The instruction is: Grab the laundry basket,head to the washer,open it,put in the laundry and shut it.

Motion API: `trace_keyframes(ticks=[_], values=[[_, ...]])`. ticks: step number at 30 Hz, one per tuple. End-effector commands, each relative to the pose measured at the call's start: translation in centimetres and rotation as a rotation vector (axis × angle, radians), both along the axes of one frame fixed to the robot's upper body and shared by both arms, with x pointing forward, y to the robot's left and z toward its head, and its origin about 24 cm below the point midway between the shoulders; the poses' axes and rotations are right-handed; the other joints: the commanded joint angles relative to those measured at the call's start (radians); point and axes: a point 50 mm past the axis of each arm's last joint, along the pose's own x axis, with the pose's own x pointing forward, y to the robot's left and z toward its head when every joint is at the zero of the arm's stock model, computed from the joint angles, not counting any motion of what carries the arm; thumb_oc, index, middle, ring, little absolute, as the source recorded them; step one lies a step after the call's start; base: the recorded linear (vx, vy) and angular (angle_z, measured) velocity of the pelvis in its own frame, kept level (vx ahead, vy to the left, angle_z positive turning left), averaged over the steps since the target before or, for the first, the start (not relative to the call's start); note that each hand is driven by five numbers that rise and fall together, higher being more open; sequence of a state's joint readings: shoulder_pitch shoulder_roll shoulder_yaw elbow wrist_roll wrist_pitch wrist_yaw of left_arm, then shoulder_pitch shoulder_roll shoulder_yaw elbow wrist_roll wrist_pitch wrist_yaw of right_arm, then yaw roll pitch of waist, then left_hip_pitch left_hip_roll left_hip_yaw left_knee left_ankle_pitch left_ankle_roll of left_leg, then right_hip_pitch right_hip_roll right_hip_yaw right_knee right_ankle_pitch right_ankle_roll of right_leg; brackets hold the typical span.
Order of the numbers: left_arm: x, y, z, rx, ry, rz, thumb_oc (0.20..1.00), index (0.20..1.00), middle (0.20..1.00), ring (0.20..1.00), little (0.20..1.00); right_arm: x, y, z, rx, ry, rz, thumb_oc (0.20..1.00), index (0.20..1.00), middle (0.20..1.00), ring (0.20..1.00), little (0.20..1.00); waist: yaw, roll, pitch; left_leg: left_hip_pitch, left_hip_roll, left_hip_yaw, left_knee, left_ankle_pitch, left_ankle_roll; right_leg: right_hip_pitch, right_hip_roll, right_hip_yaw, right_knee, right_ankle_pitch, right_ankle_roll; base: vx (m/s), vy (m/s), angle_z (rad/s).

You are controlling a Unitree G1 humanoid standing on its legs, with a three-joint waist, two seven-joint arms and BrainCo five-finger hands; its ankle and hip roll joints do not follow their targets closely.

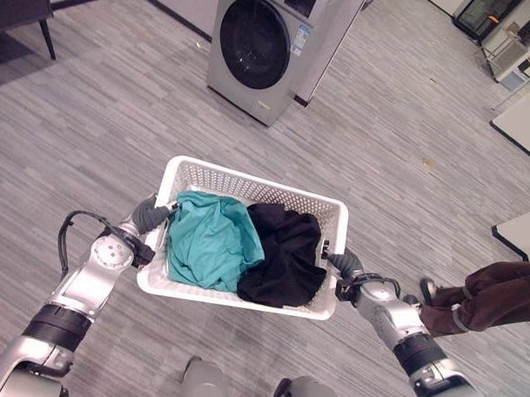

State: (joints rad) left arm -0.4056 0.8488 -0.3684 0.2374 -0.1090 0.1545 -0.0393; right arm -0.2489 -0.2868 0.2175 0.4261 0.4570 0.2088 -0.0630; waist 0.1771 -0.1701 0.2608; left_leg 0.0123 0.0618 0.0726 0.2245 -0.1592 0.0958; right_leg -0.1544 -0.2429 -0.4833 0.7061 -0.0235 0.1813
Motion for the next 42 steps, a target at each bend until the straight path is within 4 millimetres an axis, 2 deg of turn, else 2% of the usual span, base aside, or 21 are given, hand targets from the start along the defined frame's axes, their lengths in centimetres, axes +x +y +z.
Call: trace_keyframes(ticks=[1,3,5,7,8,12,14,17,18,19,20,21,23,24,25,27,28,33,37,39,42], values=[[0.7,2.3,3.7,0.050,-0.127,0.057,0.200,0.200,0.200,0.200,0.200,1.0,-3.1,2.9,0.040,-0.165,-0.041,0.200,0.200,0.200,0.200,0.200,0.028,-0.022,-0.095,-0.016,-0.016,0.008,-0.148,0.050,-0.006,0.079,0.030,-0.024,-0.354,0.037,0.014,0.41,-0.080,0.04],[0.9,2.4,4.1,0.060,-0.140,0.057,0.200,0.200,0.200,0.200,0.200,0.7,-3.8,3.1,0.030,-0.178,-0.062,0.200,0.200,0.200,0.200,0.200,0.024,-0.011,-0.103,0.008,-0.003,-0.019,-0.141,0.007,-0.036,0.062,0.035,0.003,-0.573,0.028,0.019,0.40,-0.118,0.07],[1.2,2.0,4.3,0.052,-0.160,0.049,0.200,0.200,0.200,0.200,0.200,0.6,-4.0,3.3,0.020,-0.190,-0.064,0.200,0.200,0.200,0.200,0.200,0.011,0.008,-0.094,0.021,0.007,-0.020,-0.120,-0.013,-0.044,0.015,0.004,0.040,-0.701,0.090,0.024,0.30,-0.049,0.35],[1.4,1.8,4.4,0.047,-0.167,0.046,0.200,0.200,0.200,0.200,0.200,0.6,-4.0,3.5,0.008,-0.198,-0.058,0.200,0.200,0.200,0.200,0.200,0.005,0.021,-0.096,0.033,0.012,-0.018,-0.118,-0.026,-0.046,0.001,-0.008,0.045,-0.728,0.096,0.029,0.36,0.010,0.53],[1.5,1.7,4.1,0.033,-0.167,0.053,0.200,0.200,0.200,0.200,0.200,0.7,-3.8,3.7,-0.007,-0.208,-0.037,0.200,0.200,0.200,0.200,0.200,-0.010,0.045,-0.104,0.072,0.023,-0.020,-0.099,-0.076,-0.043,-0.018,-0.007,0.060,-0.742,0.097,0.044,0.56,-0.001,0.19],[1.7,1.3,3.3,0.025,-0.140,0.041,0.200,0.200,0.200,0.200,0.200,0.6,-3.8,3.7,-0.011,-0.198,-0.010,0.200,0.200,0.200,0.200,0.200,-0.027,0.011,-0.137,0.144,-0.007,-0.031,-0.050,-0.167,-0.050,0.040,0.012,0.042,-0.743,0.135,0.045,0.67,-0.033,0.15],[1.4,1.5,2.6,0.011,-0.130,0.053,0.200,0.200,0.200,0.200,0.200,0.3,-3.3,3.7,0.022,-0.203,0.004,0.200,0.200,0.200,0.200,0.200,-0.047,0.000,-0.163,0.155,0.041,-0.040,0.077,-0.113,-0.091,0.053,0.063,0.058,-0.691,0.133,0.019,0.76,-0.198,0.53],[1.4,1.5,3.0,-0.006,-0.133,0.048,0.200,0.200,0.200,0.200,0.200,1.0,-3.1,4.3,0.060,-0.231,-0.009,0.200,0.200,0.200,0.200,0.200,-0.035,0.007,-0.168,0.031,0.169,-0.057,0.449,0.011,-0.137,0.105,0.174,0.069,-0.694,0.073,-0.042,0.43,-0.283,-0.03],[1.3,1.7,3.2,-0.016,-0.136,0.054,0.200,0.200,0.200,0.200,0.200,1.2,-3.0,4.5,0.072,-0.238,-0.015,0.200,0.200,0.200,0.200,0.200,-0.020,0.001,-0.160,-0.014,0.201,-0.061,0.561,0.073,-0.133,0.133,0.203,0.078,-0.705,0.056,-0.073,0.29,-0.210,-0.41],[1.3,1.7,3.3,-0.016,-0.137,0.054,0.200,0.200,0.200,0.200,0.200,1.3,-3.0,4.6,0.073,-0.239,-0.015,0.200,0.200,0.200,0.200,0.200,-0.022,0.006,-0.160,-0.024,0.207,-0.067,0.575,0.069,-0.137,0.131,0.211,0.076,-0.707,0.057,-0.078,0.25,-0.269,-0.46],[1.3,1.7,3.7,-0.050,-0.147,0.056,0.200,0.200,0.200,0.200,0.200,1.6,-3.1,5.0,0.072,-0.253,-0.021,0.200,0.200,0.200,0.200,0.200,-0.004,-0.004,-0.131,-0.135,0.227,-0.087,0.765,0.075,-0.107,0.172,0.248,0.082,-0.724,0.033,-0.112,0.18,-0.234,-0.60],[1.4,1.5,4.2,-0.056,-0.163,0.046,0.200,0.200,0.200,0.200,0.200,1.8,-3.1,5.1,0.069,-0.259,-0.022,0.200,0.200,0.200,0.200,0.200,-0.001,-0.010,-0.114,-0.196,0.248,-0.081,0.808,0.071,-0.097,0.185,0.264,0.086,-0.733,0.018,-0.122,0.35,-0.285,-0.37],[1.6,1.1,4.6,-0.063,-0.174,0.037,0.200,0.200,0.200,0.200,0.200,1.1,-3.5,4.5,0.044,-0.235,-0.019,0.200,0.200,0.200,0.200,0.200,0.012,-0.031,-0.081,-0.343,0.262,-0.019,0.621,0.006,-0.092,0.231,0.281,0.093,-0.755,-0.024,-0.130,0.36,-0.061,-0.18],[1.6,1.1,4.6,-0.063,-0.173,0.037,0.200,0.200,0.200,0.200,0.200,1.0,-3.5,4.5,0.044,-0.235,-0.020,0.200,0.200,0.200,0.200,0.200,0.013,-0.039,-0.081,-0.334,0.254,-0.011,0.607,0.010,-0.089,0.231,0.272,0.094,-0.755,-0.024,-0.128,0.34,0.074,-0.17],[2.0,0.7,4.8,-0.048,-0.178,0.025,0.200,0.200,0.200,0.200,0.200,0.6,-3.8,4.2,0.035,-0.227,-0.020,0.200,0.200,0.200,0.200,0.200,0.010,-0.052,-0.072,-0.361,0.234,0.039,0.362,0.036,-0.103,0.241,0.266,0.084,-0.759,-0.031,-0.124,0.27,0.080,-0.15],[2.2,0.5,4.5,-0.046,-0.174,0.026,0.200,0.200,0.200,0.200,0.200,0.6,-4.0,4.2,0.031,-0.234,-0.028,0.200,0.200,0.200,0.200,0.200,0.024,-0.047,-0.069,-0.375,0.198,0.050,0.108,0.129,-0.123,0.254,0.283,0.075,-0.758,-0.038,-0.117,0.37,0.159,-0.62],[2.2,0.6,3.9,-0.053,-0.158,0.029,0.200,0.200,0.200,0.200,0.200,1.1,-3.9,4.3,0.037,-0.248,-0.030,0.200,0.200,0.200,0.200,0.200,0.054,-0.039,-0.069,-0.365,0.129,0.001,-0.136,0.211,-0.133,0.270,0.300,0.082,-0.745,-0.064,-0.116,0.28,0.155,-0.74],[2.0,0.9,3.7,-0.066,-0.155,0.039,0.200,0.200,0.200,0.200,0.200,2.5,-2.8,5.2,0.055,-0.282,-0.020,0.200,0.200,0.200,0.200,0.200,0.095,-0.026,-0.059,-0.402,0.102,-0.113,-0.287,0.265,-0.148,0.299,0.345,0.103,-0.696,-0.137,-0.139,0.29,0.138,-0.06],[2.0,1.6,3.8,-0.029,-0.146,0.057,0.200,0.200,0.200,0.200,0.200,2.9,-2.1,5.0,0.090,-0.276,-0.035,0.200,0.200,0.200,0.200,0.200,0.111,-0.053,-0.090,-0.348,0.103,-0.069,-0.280,0.287,-0.137,0.323,0.354,0.105,-0.618,-0.199,-0.129,0.46,0.224,0.05],[1.9,2.2,3.5,-0.007,-0.133,0.073,0.200,0.200,0.200,0.200,0.200,2.7,-1.8,4.5,0.098,-0.259,-0.031,0.200,0.200,0.200,0.200,0.200,0.108,-0.079,-0.106,-0.326,0.079,-0.052,-0.225,0.257,-0.121,0.317,0.327,0.101,-0.527,-0.179,-0.087,0.41,0.288,0.04],[1.6,2.9,3.6,0.014,-0.138,0.092,0.200,0.200,0.200,0.200,0.200,2.5,-1.4,3.8,0.108,-0.229,-0.027,0.200,0.200,0.200,0.200,0.200,0.097,-0.090,-0.124,-0.256,0.049,-0.014,-0.181,0.233,-0.065,0.260,0.246,0.110,-0.311,-0.034,0.006,0.40,0.375,-0.02]])
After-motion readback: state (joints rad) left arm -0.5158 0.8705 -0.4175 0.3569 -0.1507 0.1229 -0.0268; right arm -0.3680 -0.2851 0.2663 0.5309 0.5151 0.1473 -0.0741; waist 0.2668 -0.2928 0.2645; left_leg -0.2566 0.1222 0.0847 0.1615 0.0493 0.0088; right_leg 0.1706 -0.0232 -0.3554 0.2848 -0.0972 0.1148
